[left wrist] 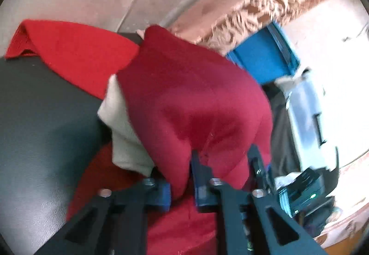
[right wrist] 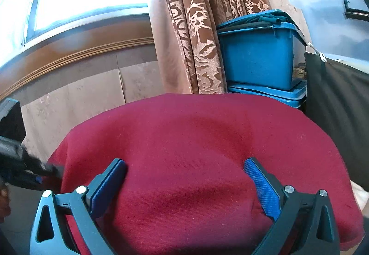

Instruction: Fold clothes

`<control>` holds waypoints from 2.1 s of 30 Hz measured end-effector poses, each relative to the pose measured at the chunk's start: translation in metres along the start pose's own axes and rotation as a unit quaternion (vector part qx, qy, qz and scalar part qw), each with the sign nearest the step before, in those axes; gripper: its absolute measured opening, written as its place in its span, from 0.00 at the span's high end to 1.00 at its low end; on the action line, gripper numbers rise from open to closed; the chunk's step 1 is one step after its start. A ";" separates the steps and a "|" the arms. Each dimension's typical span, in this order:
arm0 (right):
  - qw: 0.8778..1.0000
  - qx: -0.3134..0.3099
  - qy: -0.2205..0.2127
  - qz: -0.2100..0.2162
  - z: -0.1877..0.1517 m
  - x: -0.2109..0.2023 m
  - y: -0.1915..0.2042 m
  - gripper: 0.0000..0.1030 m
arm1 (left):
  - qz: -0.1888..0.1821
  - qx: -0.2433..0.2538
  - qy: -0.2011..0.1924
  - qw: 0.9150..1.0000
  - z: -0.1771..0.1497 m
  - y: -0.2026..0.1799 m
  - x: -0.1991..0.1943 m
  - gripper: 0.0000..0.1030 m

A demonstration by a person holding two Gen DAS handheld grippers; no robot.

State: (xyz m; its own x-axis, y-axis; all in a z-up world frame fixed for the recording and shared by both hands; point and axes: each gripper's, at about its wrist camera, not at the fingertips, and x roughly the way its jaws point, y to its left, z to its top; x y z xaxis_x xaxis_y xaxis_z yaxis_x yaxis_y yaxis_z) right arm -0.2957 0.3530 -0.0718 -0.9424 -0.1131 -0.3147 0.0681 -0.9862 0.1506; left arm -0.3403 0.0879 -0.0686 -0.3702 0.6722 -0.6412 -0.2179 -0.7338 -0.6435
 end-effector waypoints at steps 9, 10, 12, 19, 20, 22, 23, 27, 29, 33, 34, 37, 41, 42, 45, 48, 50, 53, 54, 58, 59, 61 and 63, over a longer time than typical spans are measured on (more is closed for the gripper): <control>0.991 0.132 0.007 0.031 0.010 -0.036 0.020 0.00 | -0.058 0.056 -0.089 0.993 -0.007 -0.065 -0.100 0.95; 0.987 0.155 0.007 0.046 0.013 -0.040 0.023 0.00 | -0.068 0.062 -0.096 0.991 -0.009 -0.074 -0.113 0.95; 0.978 0.191 0.005 0.089 0.017 -0.053 0.034 0.00 | -0.068 0.080 -0.112 0.988 -0.018 -0.092 -0.138 0.95; 0.912 0.219 0.131 0.322 -0.010 -0.075 0.139 0.00 | 0.015 0.067 -0.140 0.988 -0.081 -0.069 -0.201 0.95; 0.905 0.205 0.156 0.339 -0.020 -0.079 0.154 0.00 | 0.035 0.052 -0.140 0.988 -0.096 -0.053 -0.208 0.95; 0.891 0.182 0.199 0.366 -0.040 -0.088 0.178 0.00 | 0.062 0.016 -0.138 0.988 -0.126 -0.019 -0.220 0.95; 0.883 0.178 0.220 0.374 -0.051 -0.093 0.187 0.00 | 0.077 -0.003 -0.138 0.987 -0.142 -0.002 -0.225 0.95; 0.862 0.148 0.292 0.388 -0.093 -0.117 0.215 0.00 | 0.109 -0.080 -0.133 0.982 -0.204 0.057 -0.241 0.93; 0.856 0.127 0.314 0.391 -0.106 -0.130 0.224 0.00 | 0.125 -0.125 -0.123 0.977 -0.233 0.085 -0.246 0.90; 0.850 0.060 0.342 0.396 -0.115 -0.154 0.238 0.00 | 0.127 -0.195 -0.134 0.963 -0.285 0.120 -0.262 0.83; 0.853 0.048 0.340 0.394 -0.112 -0.160 0.237 0.00 | 0.128 -0.202 -0.139 0.961 -0.294 0.122 -0.265 0.82; 0.877 0.048 0.300 0.371 -0.093 -0.176 0.213 0.00 | 0.145 -0.197 -0.145 0.959 -0.319 0.119 -0.269 0.79; 0.934 0.076 0.204 0.284 -0.057 -0.188 0.152 0.00 | 0.171 -0.166 -0.140 0.961 -0.340 0.113 -0.271 0.76; 0.946 0.079 0.183 0.257 -0.049 -0.189 0.137 0.00 | 0.177 -0.158 -0.138 0.962 -0.344 0.111 -0.272 0.75; 0.973 0.079 0.122 0.180 -0.025 -0.189 0.095 0.00 | 0.197 -0.141 -0.130 0.961 -0.361 0.114 -0.277 0.74; 0.986 0.062 0.086 0.131 0.000 -0.170 0.078 0.00 | 0.200 -0.147 -0.128 0.960 -0.377 0.124 -0.284 0.73; 0.987 0.064 0.086 0.116 0.011 -0.151 0.064 0.01 | 0.201 -0.161 -0.131 0.957 -0.384 0.129 -0.290 0.73; 0.979 0.087 0.146 0.113 0.016 -0.100 0.070 0.21 | 0.203 -0.185 -0.143 0.951 -0.391 0.135 -0.303 0.73; 0.973 0.097 0.176 0.116 0.014 -0.083 0.071 0.38 | 0.205 -0.190 -0.150 0.948 -0.392 0.138 -0.309 0.73; 0.957 0.107 0.239 0.127 0.004 -0.059 0.086 0.87 | 0.214 -0.210 -0.175 0.938 -0.396 0.147 -0.333 0.73; 0.954 0.117 0.229 0.154 0.008 -0.065 0.095 0.87 | 0.216 -0.215 -0.181 0.935 -0.398 0.149 -0.339 0.73; 0.945 0.140 0.204 0.214 0.016 -0.081 0.115 0.87 | 0.219 -0.224 -0.194 0.930 -0.403 0.152 -0.351 0.73; 0.932 0.130 0.189 0.279 0.026 -0.099 0.157 0.87 | 0.219 -0.230 -0.207 0.925 -0.406 0.154 -0.361 0.73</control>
State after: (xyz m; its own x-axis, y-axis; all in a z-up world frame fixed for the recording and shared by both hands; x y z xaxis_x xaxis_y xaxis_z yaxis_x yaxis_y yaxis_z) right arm -0.2002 0.2126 0.0076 -0.5977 -0.6834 -0.4192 0.3858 -0.7035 0.5969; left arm 0.1265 -0.2277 -0.1062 -0.6670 0.1549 -0.7288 0.4067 -0.7439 -0.5303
